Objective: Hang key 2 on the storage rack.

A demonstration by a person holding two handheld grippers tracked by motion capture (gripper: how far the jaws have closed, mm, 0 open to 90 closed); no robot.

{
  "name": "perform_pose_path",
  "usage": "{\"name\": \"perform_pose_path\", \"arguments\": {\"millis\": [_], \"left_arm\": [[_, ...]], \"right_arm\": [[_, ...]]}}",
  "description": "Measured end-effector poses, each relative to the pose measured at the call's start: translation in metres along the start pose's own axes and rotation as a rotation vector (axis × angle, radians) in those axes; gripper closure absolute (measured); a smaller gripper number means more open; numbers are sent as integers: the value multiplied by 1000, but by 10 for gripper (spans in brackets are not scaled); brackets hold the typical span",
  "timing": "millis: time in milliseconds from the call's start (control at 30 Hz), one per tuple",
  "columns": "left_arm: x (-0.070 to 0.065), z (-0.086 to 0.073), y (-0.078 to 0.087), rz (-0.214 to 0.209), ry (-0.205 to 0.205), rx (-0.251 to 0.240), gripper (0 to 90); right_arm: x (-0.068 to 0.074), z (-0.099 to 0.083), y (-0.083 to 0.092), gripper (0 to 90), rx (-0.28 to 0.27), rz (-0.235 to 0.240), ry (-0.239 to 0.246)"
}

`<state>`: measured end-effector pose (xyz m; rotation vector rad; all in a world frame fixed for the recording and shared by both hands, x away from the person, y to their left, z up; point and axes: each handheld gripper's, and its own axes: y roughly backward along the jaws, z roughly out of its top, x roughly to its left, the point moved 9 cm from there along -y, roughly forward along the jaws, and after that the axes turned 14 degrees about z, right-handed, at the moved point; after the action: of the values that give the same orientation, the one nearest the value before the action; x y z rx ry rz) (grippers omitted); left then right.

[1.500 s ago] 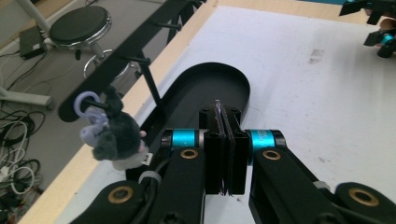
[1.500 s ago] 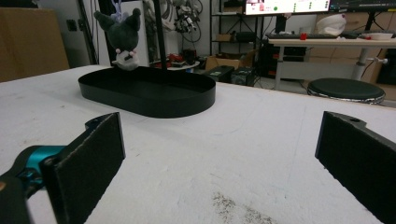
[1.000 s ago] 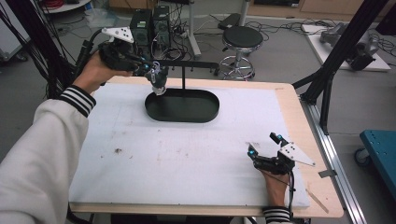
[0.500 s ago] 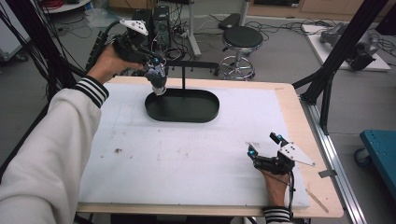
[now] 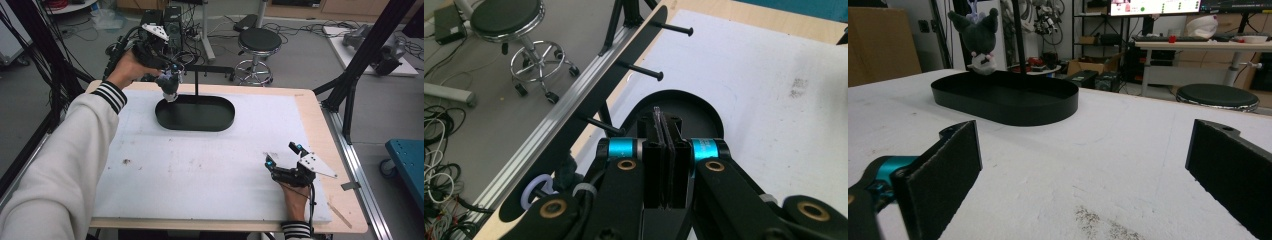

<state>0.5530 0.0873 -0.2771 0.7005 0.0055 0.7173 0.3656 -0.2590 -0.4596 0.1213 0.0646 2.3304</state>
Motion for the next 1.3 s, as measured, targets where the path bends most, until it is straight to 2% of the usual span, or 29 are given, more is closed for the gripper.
{"name": "perform_pose_path", "arguments": {"millis": [467,767,800,1000,1300], "left_arm": [[0,-5,-19,-7,3,24,881],[-1,-9,-31,-14,2,41,881],[-1,-10,-32,-13,3,44,881],[-1,-12,-36,-14,-5,56,881],[2,-14,-40,-11,8,59,881]], "right_arm": [[-2,1,0,7,-4,1,14],[-1,0,0,7,-1,3,3],[-2,1,0,7,-3,0,16],[-2,1,0,7,-3,-1,15],[-2,1,0,7,-3,-1,14]]}}
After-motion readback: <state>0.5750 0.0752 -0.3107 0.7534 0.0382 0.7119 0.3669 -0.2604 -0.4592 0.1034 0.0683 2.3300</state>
